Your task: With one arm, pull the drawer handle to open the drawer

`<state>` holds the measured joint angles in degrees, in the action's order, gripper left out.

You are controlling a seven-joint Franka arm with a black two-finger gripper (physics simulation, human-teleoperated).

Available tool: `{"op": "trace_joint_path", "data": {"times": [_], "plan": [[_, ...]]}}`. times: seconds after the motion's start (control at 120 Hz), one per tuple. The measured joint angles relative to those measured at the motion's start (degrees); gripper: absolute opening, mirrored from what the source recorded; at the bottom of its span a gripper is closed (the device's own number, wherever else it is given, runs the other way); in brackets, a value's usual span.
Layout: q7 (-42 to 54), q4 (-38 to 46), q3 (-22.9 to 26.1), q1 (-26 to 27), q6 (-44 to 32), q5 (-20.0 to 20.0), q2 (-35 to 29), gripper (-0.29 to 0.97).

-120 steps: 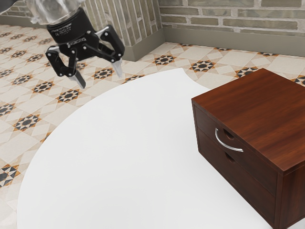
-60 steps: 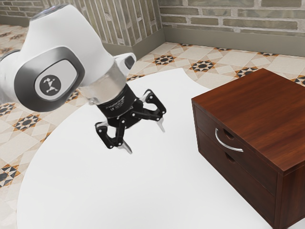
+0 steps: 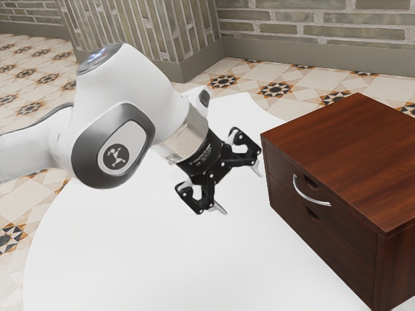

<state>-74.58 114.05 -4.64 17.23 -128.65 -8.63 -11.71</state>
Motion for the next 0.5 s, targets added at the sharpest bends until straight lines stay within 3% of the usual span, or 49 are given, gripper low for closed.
{"op": "trace_joint_path", "data": {"times": [0.5], "plan": [[-4.41, -1.08, 2.28, 0.2, -8.06, 0.02, 6.15, 0.65]]}}
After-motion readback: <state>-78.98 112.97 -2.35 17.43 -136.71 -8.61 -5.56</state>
